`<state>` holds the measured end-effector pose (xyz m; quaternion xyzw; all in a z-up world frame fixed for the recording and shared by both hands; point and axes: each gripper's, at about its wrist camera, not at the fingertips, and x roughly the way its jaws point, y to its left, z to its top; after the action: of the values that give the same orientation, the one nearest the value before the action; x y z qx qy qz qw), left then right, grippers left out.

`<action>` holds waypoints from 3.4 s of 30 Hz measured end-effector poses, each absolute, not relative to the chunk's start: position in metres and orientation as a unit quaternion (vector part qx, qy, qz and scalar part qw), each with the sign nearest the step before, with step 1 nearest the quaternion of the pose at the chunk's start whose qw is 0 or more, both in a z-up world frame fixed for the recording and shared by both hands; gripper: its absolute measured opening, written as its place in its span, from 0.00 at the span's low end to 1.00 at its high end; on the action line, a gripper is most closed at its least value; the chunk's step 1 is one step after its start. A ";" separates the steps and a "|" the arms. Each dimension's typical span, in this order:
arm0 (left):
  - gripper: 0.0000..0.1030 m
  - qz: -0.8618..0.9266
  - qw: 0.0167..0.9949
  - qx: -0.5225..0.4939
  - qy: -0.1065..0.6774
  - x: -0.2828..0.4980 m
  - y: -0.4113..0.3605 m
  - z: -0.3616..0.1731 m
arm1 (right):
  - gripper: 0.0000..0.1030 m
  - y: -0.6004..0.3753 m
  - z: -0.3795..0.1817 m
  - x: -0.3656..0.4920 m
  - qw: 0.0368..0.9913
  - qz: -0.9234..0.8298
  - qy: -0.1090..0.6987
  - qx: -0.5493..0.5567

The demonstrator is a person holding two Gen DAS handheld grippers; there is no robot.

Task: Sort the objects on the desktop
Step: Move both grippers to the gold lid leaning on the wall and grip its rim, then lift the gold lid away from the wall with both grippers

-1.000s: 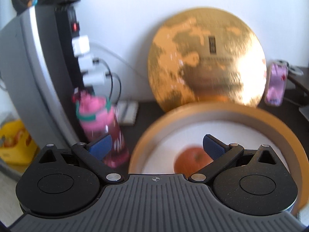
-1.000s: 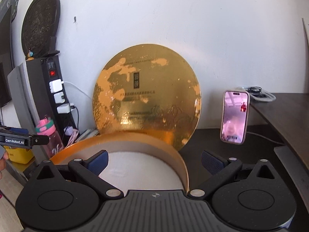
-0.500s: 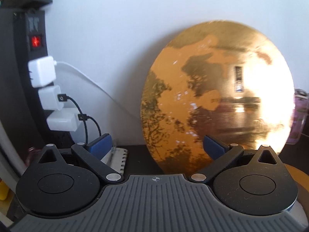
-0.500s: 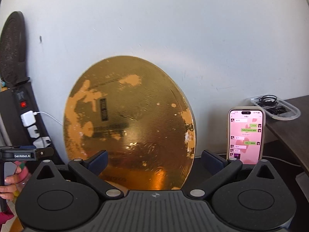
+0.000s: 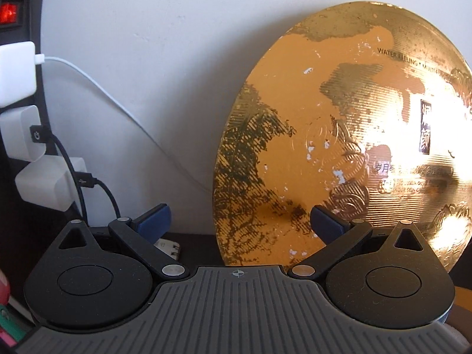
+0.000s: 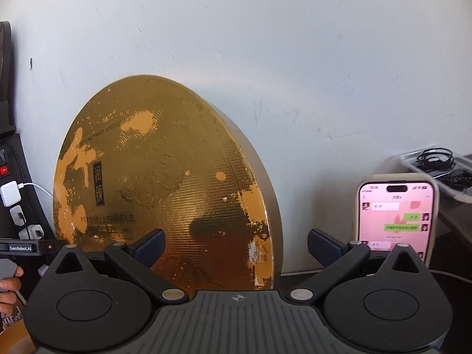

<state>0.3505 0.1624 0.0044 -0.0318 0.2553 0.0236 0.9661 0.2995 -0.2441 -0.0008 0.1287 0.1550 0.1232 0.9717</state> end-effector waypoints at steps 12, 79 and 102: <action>1.00 -0.043 0.968 -0.075 0.236 0.359 0.174 -0.007 | 1.00 -0.250 -0.018 0.316 0.965 0.151 0.139 0.160; 0.99 -0.062 0.992 -0.054 0.098 -0.025 0.094 0.135 | 0.96 -0.253 0.091 -0.015 0.955 0.161 0.120 0.219; 0.99 -0.027 0.969 -0.072 0.236 -0.033 0.075 0.049 | 0.95 -0.254 0.006 -0.009 0.920 0.110 0.270 0.262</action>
<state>-0.0329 0.0748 0.0489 -0.0716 0.2361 -0.0272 0.9687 -0.0089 -0.2542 0.0058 0.2620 0.2698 0.1100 0.9200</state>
